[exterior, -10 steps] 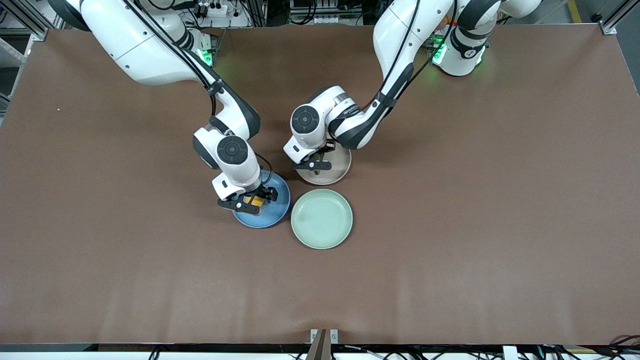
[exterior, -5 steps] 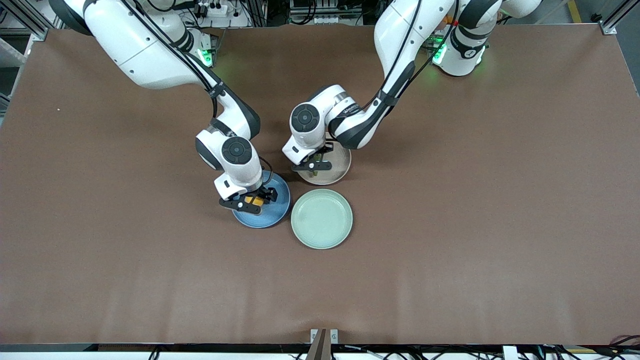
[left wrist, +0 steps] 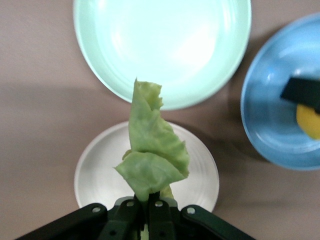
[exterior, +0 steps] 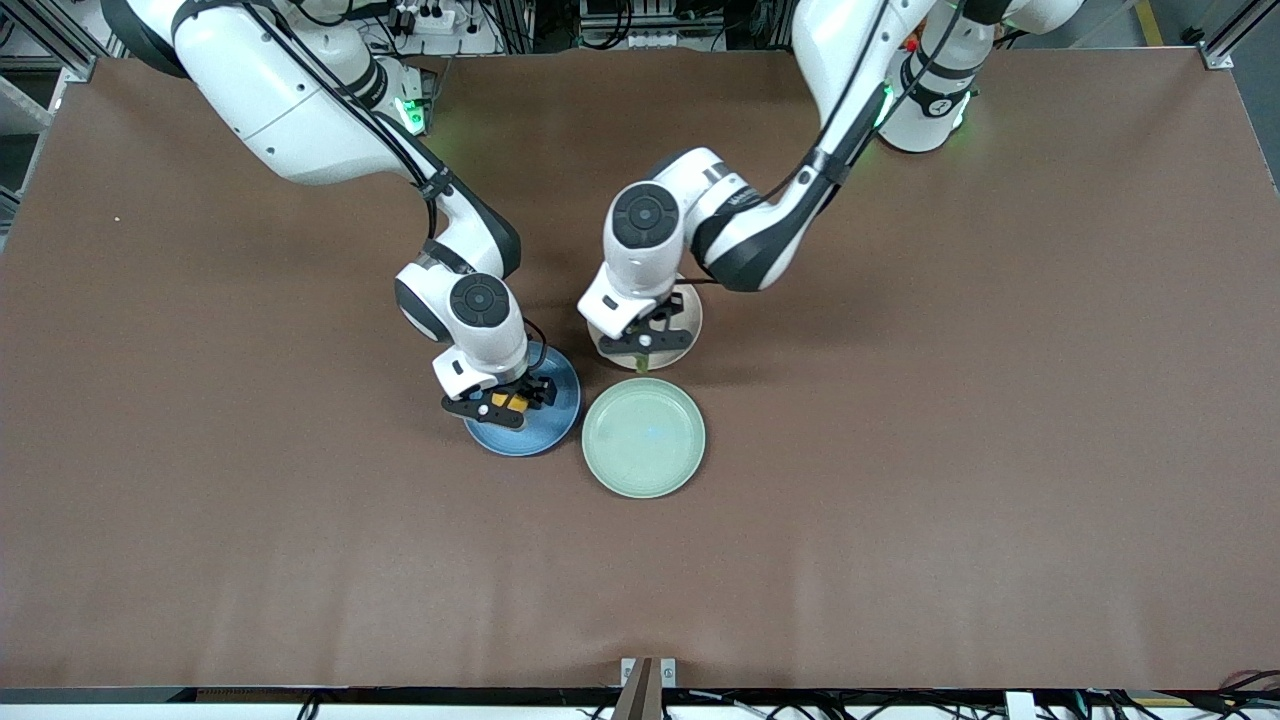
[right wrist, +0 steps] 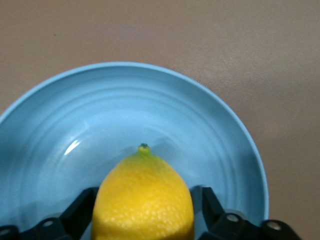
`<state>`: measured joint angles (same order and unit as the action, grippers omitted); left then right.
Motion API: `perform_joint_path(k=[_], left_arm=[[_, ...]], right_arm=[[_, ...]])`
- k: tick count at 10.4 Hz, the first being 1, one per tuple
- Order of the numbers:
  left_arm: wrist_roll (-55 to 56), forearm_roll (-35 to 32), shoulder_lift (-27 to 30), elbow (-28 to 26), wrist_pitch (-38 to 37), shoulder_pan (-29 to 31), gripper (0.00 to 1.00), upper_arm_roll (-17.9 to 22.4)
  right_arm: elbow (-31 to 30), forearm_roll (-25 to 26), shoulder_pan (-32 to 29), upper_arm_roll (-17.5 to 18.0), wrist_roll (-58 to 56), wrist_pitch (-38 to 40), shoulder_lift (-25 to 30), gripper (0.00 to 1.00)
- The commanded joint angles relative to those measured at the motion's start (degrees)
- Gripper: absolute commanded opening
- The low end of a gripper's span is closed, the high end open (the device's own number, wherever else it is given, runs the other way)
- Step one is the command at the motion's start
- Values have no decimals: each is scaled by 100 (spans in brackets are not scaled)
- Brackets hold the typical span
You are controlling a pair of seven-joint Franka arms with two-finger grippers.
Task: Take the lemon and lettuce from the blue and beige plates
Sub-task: 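Carry the lettuce off the plate with the left gripper while the right lifts lemon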
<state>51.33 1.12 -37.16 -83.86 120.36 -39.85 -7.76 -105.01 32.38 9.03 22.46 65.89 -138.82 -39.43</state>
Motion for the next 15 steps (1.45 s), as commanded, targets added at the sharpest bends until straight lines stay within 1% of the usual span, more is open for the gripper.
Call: perform_joint_path(k=[1, 2, 3, 5, 8, 10, 11, 12, 13, 14, 15], left_arm=[[36, -426, 252, -139, -161, 485, 0, -33], [-95, -533, 331, -139, -162, 704, 0, -33], [-375, -543, 367, -139, -162, 968, 0, -33], [-981, -543, 358, -139, -162, 1433, 0, -33], [-1912, -587, 358, -130, -162, 2154, 0, -24], [-2650, -771, 358, -130, -162, 2568, 0, -24], [-2976, -780, 297, -130, -162, 2726, 0, -24], [-3275, -772, 245, -130, -153, 2859, 0, -24], [-3565, -763, 218, -130, -144, 3008, 0, -24], [-3768, -745, 200, -130, -101, 3122, 0, -24], [-3840, -745, 113, -122, -30, 3150, 0, -24]], right_arm=[[-19, 207, -33, 39, 196, -40, -91, 35], [-19, 207, -33, 39, 179, -31, -91, 20], [-19, 199, -42, 48, 152, -22, -83, 16], [-19, 199, -68, 135, 152, 13, -65, 0], [-2, 181, -112, 153, 82, 39, 48, 0], [-19, 85, -225, 188, -154, 205, 347, 0], [-28, -177, -287, 188, -434, 259, 513, 0], [-28, -580, -349, 188, -976, 529, 715, 0], [-28, -1088, -489, 171, -1747, 975, 1039, 0], [-28, -1555, -586, 101, -2434, 1337, 1356, 0], [-20, -1742, -604, -126, -3006, 1732, 1637, 0]])
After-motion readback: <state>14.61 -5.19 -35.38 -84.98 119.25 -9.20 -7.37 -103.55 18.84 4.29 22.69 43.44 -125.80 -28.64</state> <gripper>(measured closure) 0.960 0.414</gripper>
